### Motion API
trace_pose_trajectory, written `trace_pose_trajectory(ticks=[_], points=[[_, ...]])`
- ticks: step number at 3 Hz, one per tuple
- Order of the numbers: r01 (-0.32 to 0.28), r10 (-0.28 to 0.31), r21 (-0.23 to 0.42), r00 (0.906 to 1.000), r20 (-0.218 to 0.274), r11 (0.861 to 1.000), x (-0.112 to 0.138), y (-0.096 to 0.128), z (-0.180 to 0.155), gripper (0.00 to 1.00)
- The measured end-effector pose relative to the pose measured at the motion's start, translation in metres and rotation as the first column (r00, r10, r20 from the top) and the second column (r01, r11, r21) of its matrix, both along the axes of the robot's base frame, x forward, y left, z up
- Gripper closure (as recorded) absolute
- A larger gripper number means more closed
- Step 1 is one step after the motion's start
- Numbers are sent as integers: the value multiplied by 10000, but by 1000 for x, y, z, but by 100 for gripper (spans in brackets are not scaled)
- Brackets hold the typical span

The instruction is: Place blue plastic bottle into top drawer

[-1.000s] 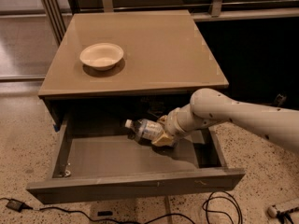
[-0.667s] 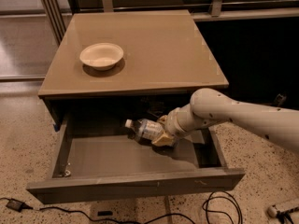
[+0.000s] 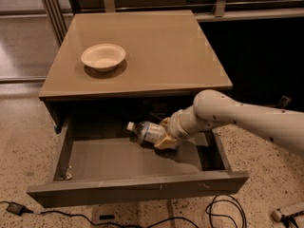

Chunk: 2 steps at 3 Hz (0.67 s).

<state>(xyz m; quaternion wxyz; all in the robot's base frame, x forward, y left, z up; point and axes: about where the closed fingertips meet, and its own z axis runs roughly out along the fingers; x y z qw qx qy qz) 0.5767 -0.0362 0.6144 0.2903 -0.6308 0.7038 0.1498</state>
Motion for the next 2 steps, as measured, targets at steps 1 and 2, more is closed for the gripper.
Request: trace_pose_trajectory(ticks=[1,2], points=[[0,0,0,10000,0,10000,0,0,0,12],[-1,1,0,10000,-1,10000,0,0,0,0]])
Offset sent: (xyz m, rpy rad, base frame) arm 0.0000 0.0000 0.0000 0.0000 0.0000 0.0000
